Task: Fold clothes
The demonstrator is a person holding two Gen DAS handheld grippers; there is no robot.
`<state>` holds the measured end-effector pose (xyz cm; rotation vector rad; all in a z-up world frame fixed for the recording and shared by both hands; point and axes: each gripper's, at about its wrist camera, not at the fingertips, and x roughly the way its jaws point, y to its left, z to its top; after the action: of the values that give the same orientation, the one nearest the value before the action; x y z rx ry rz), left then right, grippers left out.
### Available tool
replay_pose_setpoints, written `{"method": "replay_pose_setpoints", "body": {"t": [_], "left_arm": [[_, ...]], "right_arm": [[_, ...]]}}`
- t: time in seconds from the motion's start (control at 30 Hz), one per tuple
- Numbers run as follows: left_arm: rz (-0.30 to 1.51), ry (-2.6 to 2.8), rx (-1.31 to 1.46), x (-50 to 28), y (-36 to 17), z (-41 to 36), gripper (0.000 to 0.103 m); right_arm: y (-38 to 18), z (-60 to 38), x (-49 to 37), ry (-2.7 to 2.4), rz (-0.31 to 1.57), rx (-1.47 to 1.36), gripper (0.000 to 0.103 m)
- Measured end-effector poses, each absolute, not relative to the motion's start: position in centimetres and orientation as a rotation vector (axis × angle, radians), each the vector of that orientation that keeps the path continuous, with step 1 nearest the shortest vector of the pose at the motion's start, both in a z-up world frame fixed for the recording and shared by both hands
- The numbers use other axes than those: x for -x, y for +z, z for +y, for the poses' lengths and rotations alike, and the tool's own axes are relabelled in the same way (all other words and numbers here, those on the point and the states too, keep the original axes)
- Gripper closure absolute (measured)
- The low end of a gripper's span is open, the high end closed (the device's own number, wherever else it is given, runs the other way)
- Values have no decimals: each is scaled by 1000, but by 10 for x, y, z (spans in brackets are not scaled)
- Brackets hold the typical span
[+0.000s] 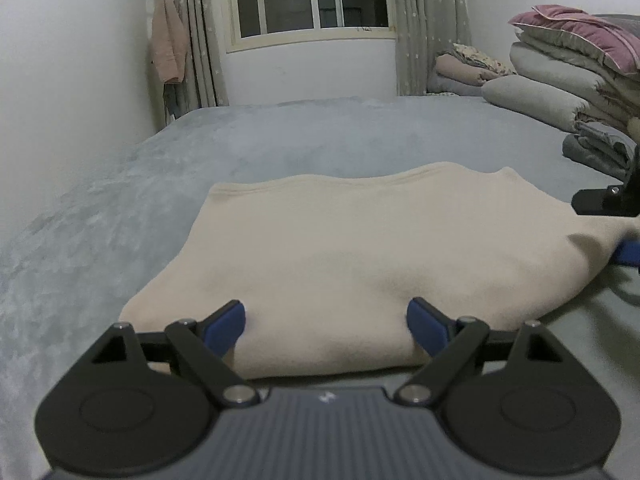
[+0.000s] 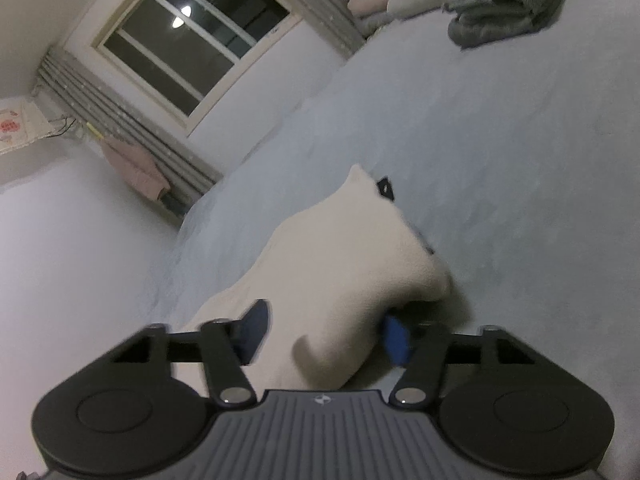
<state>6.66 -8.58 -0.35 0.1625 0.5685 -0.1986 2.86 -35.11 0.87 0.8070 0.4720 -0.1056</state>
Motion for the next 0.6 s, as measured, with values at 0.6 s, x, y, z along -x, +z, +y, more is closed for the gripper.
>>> {"method": "replay_pose_setpoints", "body": {"t": [0.6], "left_arm": [[572,-205,-145,-70,-1,-82,15]], "right_arm": [[30,-321,-31,-114,427,-582,82]]}}
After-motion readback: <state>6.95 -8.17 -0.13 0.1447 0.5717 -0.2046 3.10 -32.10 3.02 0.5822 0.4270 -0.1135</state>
